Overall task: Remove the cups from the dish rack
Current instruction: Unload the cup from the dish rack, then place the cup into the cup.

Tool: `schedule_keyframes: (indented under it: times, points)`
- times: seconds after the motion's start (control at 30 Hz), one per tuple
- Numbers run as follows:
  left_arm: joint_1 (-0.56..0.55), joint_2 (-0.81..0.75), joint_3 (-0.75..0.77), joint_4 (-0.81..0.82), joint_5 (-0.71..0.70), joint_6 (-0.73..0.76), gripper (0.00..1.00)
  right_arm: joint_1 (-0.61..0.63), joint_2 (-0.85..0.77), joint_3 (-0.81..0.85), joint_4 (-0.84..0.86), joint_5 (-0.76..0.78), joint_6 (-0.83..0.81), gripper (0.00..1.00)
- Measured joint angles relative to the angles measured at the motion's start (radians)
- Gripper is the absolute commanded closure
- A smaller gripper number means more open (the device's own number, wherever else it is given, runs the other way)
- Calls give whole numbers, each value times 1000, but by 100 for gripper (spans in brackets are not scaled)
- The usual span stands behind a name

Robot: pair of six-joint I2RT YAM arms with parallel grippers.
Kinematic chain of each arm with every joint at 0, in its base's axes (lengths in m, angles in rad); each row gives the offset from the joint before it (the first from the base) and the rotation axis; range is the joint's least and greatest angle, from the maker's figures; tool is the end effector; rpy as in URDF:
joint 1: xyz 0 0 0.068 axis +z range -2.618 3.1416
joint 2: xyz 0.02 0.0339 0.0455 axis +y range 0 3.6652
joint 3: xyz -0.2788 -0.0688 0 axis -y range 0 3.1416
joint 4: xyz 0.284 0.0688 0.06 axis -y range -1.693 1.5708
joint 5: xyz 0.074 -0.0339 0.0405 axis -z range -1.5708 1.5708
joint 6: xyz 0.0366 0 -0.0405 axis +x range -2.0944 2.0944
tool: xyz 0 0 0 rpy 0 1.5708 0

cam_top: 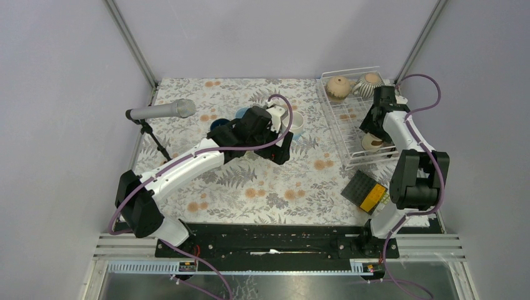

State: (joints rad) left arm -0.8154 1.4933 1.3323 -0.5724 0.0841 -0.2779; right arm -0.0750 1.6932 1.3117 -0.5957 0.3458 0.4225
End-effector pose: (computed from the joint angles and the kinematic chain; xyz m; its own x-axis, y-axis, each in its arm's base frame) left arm 0.2517 -0.2718 0.3312 -0.6521 0.2937 -0.6990 0.6128 0.7469 -0.2579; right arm 0.3986 -0.0424 0.2503 -0.6475 0.4355 -0.6254 0.5757 0.8172 -0.0269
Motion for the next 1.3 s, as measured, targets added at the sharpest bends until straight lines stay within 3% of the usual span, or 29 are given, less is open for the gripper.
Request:
schedule_keyframes:
  times: [0.17, 0.37, 0.83, 1.1, 1.3]
  points:
    - [7, 0, -6, 11, 1, -3, 1, 0, 0, 0, 3, -11, 0, 64]
    - [17, -4, -36, 51, 7, -27, 1, 0, -14, 0, 2, -53, 1, 76]
    - [18, -100, -194, 274, 14, -194, 1, 98, -200, 34, 10, -220, 33, 81]
    - [23, -101, -245, 428, 23, -301, 1, 163, -281, 4, 75, -435, 101, 81]
    - [59, -101, -302, 564, 68, -387, 1, 164, -359, -115, 180, -629, 189, 81]
